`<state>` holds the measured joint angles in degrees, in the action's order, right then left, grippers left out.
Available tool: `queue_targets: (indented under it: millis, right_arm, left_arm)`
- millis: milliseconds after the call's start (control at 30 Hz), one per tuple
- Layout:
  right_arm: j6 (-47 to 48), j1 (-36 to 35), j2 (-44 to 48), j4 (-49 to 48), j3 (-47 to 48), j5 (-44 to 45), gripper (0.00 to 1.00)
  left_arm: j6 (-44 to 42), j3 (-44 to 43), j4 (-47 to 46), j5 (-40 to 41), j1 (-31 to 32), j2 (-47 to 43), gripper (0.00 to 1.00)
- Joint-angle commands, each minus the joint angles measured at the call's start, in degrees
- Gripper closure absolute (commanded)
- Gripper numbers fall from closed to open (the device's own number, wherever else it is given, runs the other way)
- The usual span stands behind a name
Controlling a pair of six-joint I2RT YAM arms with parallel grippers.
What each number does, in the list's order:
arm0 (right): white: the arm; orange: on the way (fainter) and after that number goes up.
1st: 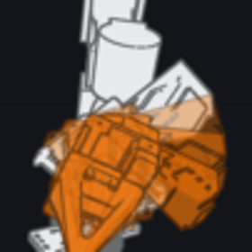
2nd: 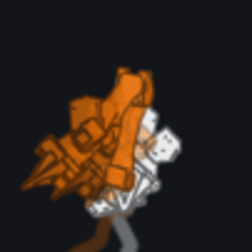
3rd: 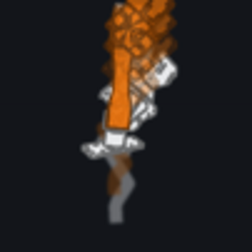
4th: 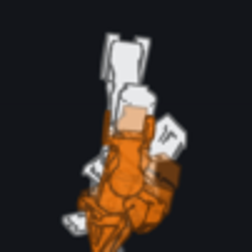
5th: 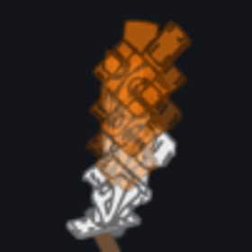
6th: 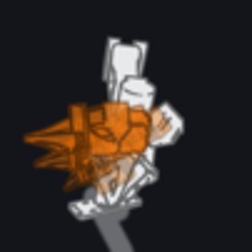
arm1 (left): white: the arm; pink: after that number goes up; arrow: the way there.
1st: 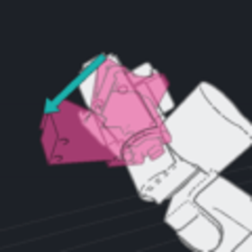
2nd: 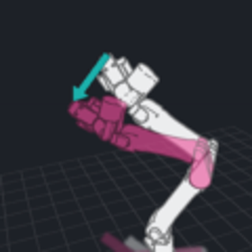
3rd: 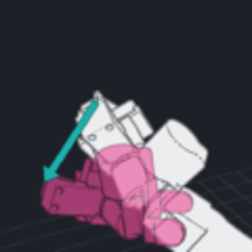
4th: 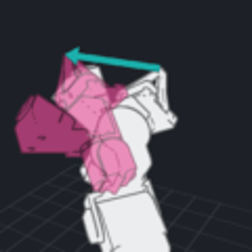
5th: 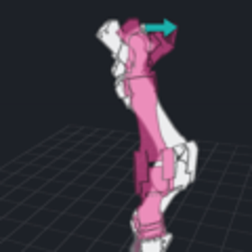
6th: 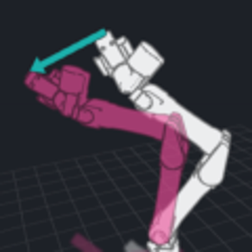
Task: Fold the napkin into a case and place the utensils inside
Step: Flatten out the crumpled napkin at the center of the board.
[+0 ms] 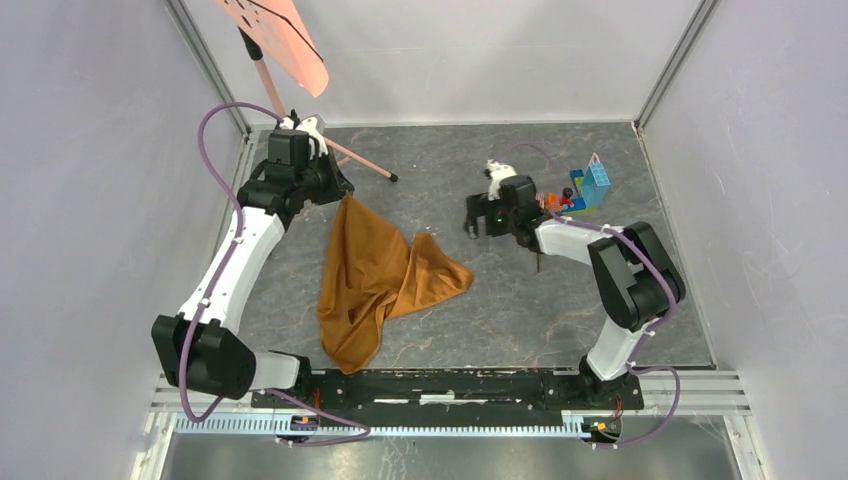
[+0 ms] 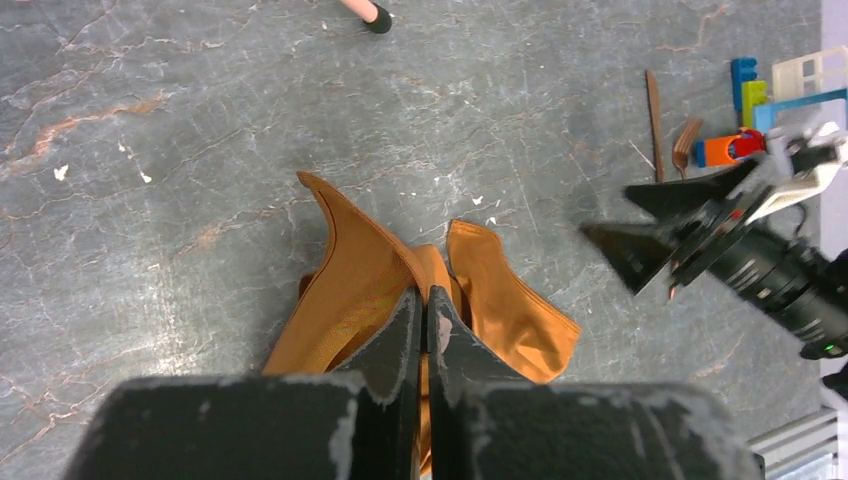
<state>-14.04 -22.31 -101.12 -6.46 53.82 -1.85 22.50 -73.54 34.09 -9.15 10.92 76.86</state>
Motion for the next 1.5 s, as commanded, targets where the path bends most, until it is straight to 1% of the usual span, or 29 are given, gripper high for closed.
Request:
queue_targets:
  millis: [0, 33, 133, 200, 300, 367, 400, 433, 467, 533, 567, 600, 667, 700, 733, 833, 867, 900, 1000, 1033, 1067, 1100, 1133, 1167, 1200, 1267, 1333, 1400, 1467]
  right_arm:
    - [-2.93, -9.24, -0.06, -11.39, 1.28, -18.92, 0.02]
    - [-4.53, -11.11, -1.25, -12.64, 1.17, -19.03, 0.02]
    - [-7.95, -14.51, -2.5, -13.15, -0.3, -12.0, 0.02]
    - [-8.83, -16.79, -2.67, -13.95, -0.74, -9.72, 0.02]
    - [-10.53, -19.41, -3.34, -12.39, -0.07, -0.76, 0.02]
    - [-10.7, -20.61, -4.82, -11.93, 1.19, 3.36, 0.02]
    - [-10.54, -21.36, -5.61, -11.02, 1.75, 7.27, 0.02]
    - [-10.07, -22.01, -6.22, -10.57, 2.3, 10.77, 0.07]
    - [-9.23, -22.23, -6.53, -10.22, 2.71, 12.46, 0.11]
    - [-7.8, -22.25, -5.53, -10.29, 2.38, 14.74, 0.28]
    - [-6.66, -22.17, -4.3, -10.33, 1.58, 15.38, 0.42]
    - [-5.18, -22.21, -1.65, -10.06, 0.42, 16.3, 0.59]
    - [-2.89, -22.24, 5.49, -9.97, -3.62, 17.14, 0.81]
    - [-1.25, -22.26, 8.75, -9.17, -5.86, 17.19, 0.95]
    - [-0.07, -22.24, 12.62, -7.6, -7.86, 17.0, 1.0]
    - [0.91, -22.25, 24.23, -5.54, -18.06, 14.47, 1.0]
    - [-0.33, -22.3, 27.99, -5.79, -21.67, 11.71, 1.0]
    - [-1.5, -22.3, 30.8, -7.1, -25.96, 6.61, 1.0]
    - [-7.58, -24.0, 31.08, -12.27, -35.36, -13.64, 0.84]
    - [-8.61, -25.24, 30.49, -16.78, -37.8, -19.18, 0.77]
    - [-8.48, -26.56, 30.6, -17.52, -39.3, -22.48, 0.69]
    - [-6.5, -27.09, 31.55, -15.28, -39.07, -21.72, 0.61]
    - [-4.42, -27.18, 33.61, -11.23, -38.15, -19.08, 0.52]
    - [-1.48, -27.16, 35.51, -7.78, -36.3, -14.24, 0.38]
    - [1.34, -27.16, 37.31, -4.06, -34.29, -9.32, 0.27]
    - [4.49, -26.82, 38.33, -1.24, -30.27, 2.12, 0.04]
    - [4.79, -24.6, 34.9, -0.89, -24.79, 7.95, 0.02]
    - [3.73, -22.03, 28.07, 0.08, -18.01, 8.45, 0.02]
    - [3.63, -21.16, 20.01, 1.54, -10.51, 10.17, 0.02]
  left_arm:
    - [-3.09, -2.1, -2.89, -2.7, -0.36, -2.67, 0.98]
    - [-3.08, -2.22, -2.93, -2.86, -0.35, -2.76, 0.98]
    - [-2.82, -2.83, -2.47, -3.29, -0.35, -3.02, 0.98]
    - [-2.49, -2.86, -2.46, -3.49, -0.37, -3.53, 0.98]
    - [-2.01, -2.84, -2.5, -4.07, -0.37, -3.87, 0.98]
    - [-1.56, -2.6, -2.83, -4.3, -0.36, -4.13, 0.98]
    - [-1.37, -2.49, -3.0, -4.15, -0.37, -4.25, 0.98]
    - [-1.2, -2.41, -2.98, -3.79, -0.37, -4.38, 0.98]
    - [-0.87, -2.32, -2.99, -3.26, -0.37, -4.51, 0.98]
    - [0.08, -2.04, -3.02, -1.46, -0.37, -4.98, 0.98]
    - [0.46, -1.8, -3.17, -0.25, -0.37, -5.26, 0.98]
    - [0.97, -1.55, -3.15, 1.38, -0.37, -5.4, 0.98]
    - [2.09, -0.77, -3.73, 4.56, -0.33, -5.86, 0.98]
    - [2.45, -0.34, -4.22, 6.21, -0.37, -6.02, 0.98]
    - [3.0, 0.02, -4.52, 7.69, -0.37, -6.02, 0.98]
    - [3.4, 0.59, -6.31, 8.96, -0.52, -4.89, 0.98]
    - [3.72, 0.52, -6.8, 10.17, -0.55, -4.03, 0.98]
    - [3.9, 0.5, -7.41, 9.86, -0.57, -3.14, 0.98]
    - [4.02, 0.6, -8.4, 9.41, -0.59, 0.39, 0.98]
    - [3.88, 0.65, -8.55, 8.08, -0.63, 1.71, 0.98]
    - [3.53, 0.58, -8.45, 7.93, -0.63, 2.77, 0.98]
    - [3.25, 0.55, -8.25, 7.64, -0.7, 4.03, 0.98]
    - [2.57, 0.39, -8.04, 7.11, -0.61, 4.96, 0.98]
    - [1.91, 0.12, -7.6, 6.58, -0.68, 6.12, 0.98]
    - [1.15, -0.59, -6.71, 6.5, -0.72, 7.56, 0.98]
    - [-0.18, -2.17, -4.22, 6.21, -0.72, 9.88, 0.98]
    - [-0.84, -2.83, -2.87, 5.98, -0.69, 11.28, 0.98]
    - [-1.14, -2.59, -2.33, 5.55, -0.71, 11.57, 0.98]
    - [-1.3, -2.01, -1.81, 5.6, -0.64, 11.14, 0.98]
